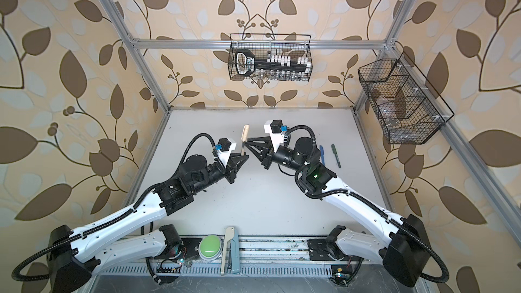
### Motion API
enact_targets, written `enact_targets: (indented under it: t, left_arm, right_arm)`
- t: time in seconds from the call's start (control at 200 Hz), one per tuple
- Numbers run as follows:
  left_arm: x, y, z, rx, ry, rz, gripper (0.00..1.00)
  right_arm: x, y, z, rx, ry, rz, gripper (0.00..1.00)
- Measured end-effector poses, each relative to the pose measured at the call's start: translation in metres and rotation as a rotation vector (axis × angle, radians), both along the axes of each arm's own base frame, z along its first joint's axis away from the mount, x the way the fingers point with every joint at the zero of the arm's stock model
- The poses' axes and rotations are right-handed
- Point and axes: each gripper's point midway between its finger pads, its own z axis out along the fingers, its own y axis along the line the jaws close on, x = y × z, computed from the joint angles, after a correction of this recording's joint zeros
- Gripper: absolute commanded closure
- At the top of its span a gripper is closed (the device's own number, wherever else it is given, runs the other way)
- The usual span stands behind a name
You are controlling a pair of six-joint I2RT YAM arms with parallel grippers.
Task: Insert the pens into the pen caps
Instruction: 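Open the right gripper and draw it back from the capped pen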
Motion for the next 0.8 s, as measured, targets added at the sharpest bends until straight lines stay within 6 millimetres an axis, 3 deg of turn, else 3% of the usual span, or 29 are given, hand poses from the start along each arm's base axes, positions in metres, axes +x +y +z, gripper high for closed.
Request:
enact_targets:
  t: [0.175, 0.27, 0.385, 0.635, 0.8]
  left_arm:
    - [0.0, 0.0, 0.0, 0.007, -0.007, -0.001, 1.0]
    - [0.0, 0.0, 0.0, 0.009, -0.009, -0.002, 1.0]
    - [0.0, 0.0, 0.0, 0.009, -0.009, -0.002, 1.0]
    - [0.0, 0.0, 0.0, 0.01, -0.009, -0.002, 1.0]
    - [0.0, 0.0, 0.0, 0.01, -0.009, -0.002, 1.0]
  right_arm:
    - [-0.008, -0.01, 0.005, 0.001, -0.015, -0.016, 0.7]
    - [-0.011, -0.014, 0.009, 0.01, -0.014, -0.026, 0.57]
    - [-0.009, -0.017, 0.009, 0.019, 0.0, -0.017, 0.51]
    - [0.013, -0.008, -0.008, 0.026, 0.147, 0.083, 0.43]
    - [0.008, 0.0, 0.004, 0.042, 0.155, 0.167, 0.42]
